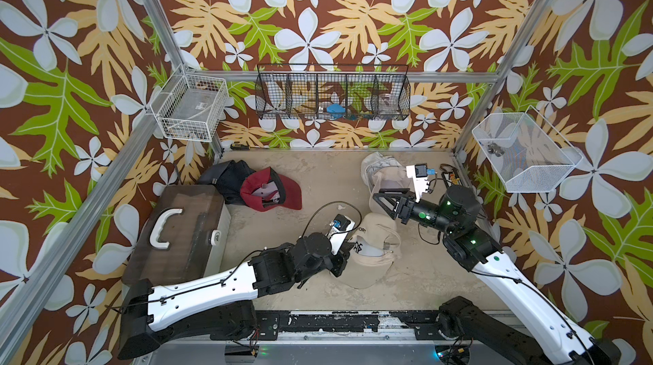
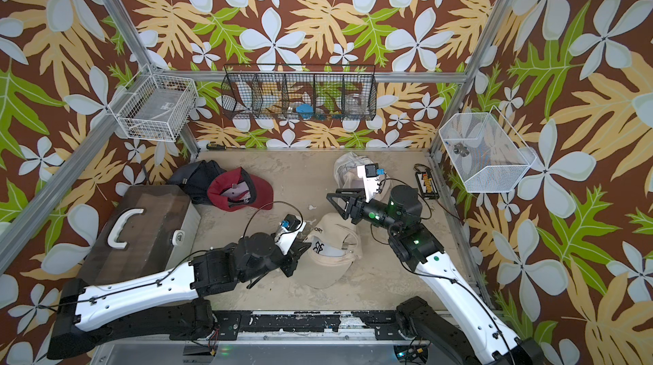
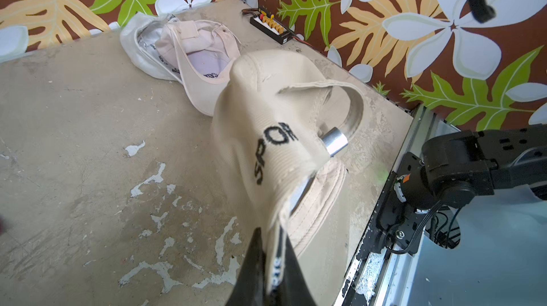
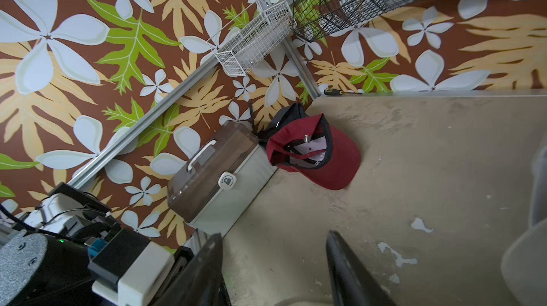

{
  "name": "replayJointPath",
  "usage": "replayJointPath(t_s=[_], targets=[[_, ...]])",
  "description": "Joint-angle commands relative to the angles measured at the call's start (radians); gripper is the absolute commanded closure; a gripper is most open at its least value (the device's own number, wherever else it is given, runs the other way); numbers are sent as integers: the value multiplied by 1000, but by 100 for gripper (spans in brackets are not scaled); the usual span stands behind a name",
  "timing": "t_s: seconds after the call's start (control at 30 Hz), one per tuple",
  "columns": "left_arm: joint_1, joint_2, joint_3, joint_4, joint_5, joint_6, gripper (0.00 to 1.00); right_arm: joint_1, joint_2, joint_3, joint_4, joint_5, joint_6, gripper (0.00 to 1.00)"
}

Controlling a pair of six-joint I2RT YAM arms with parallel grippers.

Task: Open the adjustable buckle of the baseball cap
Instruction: Open the adjustable buckle on the baseball cap, then pull the adjustable strap on the baseball cap.

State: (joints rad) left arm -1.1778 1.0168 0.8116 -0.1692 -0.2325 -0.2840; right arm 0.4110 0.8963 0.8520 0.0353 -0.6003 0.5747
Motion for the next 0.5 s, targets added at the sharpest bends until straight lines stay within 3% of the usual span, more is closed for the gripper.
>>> replayJointPath(t_s=[0.0,0.2,0.47], targets=[[-2,-13,20,-15,-50,24,100,0,-44,21,-152,113,-128,40],[2,-37,63,-72,-100,56,100,1,-163,11,-288,230,-230,38],[83,-52,141,-153,-84,65,100,0,-291,-20,-419,340,-347,38]])
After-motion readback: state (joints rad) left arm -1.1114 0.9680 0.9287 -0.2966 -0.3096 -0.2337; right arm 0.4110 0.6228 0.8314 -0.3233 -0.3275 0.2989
